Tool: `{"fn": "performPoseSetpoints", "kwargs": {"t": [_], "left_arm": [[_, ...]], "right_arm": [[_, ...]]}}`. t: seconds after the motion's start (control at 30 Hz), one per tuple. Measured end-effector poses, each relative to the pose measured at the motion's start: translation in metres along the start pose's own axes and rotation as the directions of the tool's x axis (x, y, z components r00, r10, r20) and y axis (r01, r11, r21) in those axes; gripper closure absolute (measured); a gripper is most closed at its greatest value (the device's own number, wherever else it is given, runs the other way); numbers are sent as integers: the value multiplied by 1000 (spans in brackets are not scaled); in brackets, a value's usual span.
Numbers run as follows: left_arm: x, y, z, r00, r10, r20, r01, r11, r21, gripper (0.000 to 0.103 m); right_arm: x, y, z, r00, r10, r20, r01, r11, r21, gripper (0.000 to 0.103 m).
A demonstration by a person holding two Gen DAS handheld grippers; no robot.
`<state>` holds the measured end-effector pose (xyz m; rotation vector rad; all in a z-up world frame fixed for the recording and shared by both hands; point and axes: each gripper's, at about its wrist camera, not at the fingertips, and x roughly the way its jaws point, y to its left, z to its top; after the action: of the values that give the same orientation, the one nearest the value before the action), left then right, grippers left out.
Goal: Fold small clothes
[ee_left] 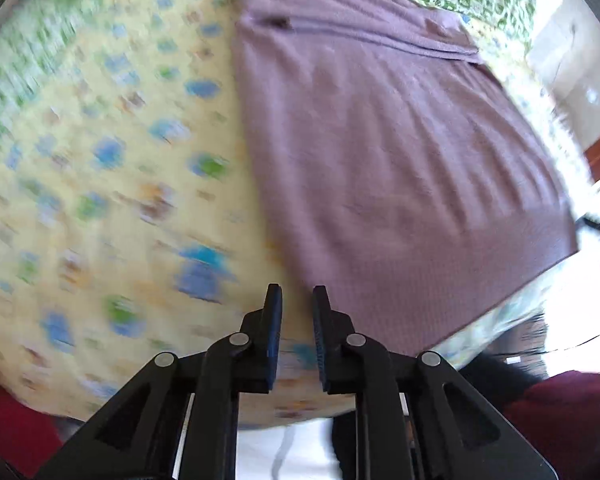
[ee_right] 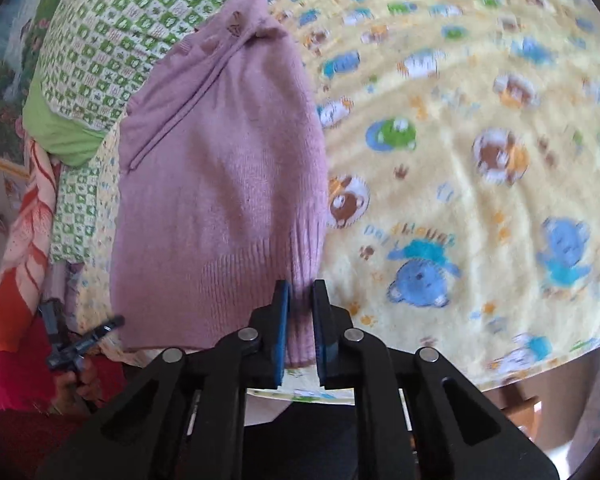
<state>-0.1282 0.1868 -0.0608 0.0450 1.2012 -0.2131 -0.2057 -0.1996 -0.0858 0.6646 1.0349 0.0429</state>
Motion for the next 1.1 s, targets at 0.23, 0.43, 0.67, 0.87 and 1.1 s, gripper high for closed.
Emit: {"fn": "performPoseSetpoints", "kwargs": {"t": [0.23, 0.43, 0.67, 0.87, 1.1], "left_arm": [[1, 36, 8, 989, -122, -84, 115, 990, -87, 69], [34, 19, 12, 927, -331, -174, 279, 922, -268, 56], [43, -11, 21, 951, -265, -161, 233, 953, -192, 93], [18, -19, 33, 944, -330, -24, 321, 930, -181, 96], [-18, -3, 88, 914, -365, 174, 396, 896, -203, 97]], "right_arm": [[-5, -17, 8, 997, 63, -35, -62, 998, 28, 56], [19, -9, 5, 990, 119, -70, -113, 991, 77, 56], [41, -7, 15, 983, 164, -79, -156, 983, 100, 59], [35, -4, 21, 962, 261, -82, -252, 962, 109, 94], [5, 11, 61, 901, 424, 90, -432, 893, 122, 94]]}}
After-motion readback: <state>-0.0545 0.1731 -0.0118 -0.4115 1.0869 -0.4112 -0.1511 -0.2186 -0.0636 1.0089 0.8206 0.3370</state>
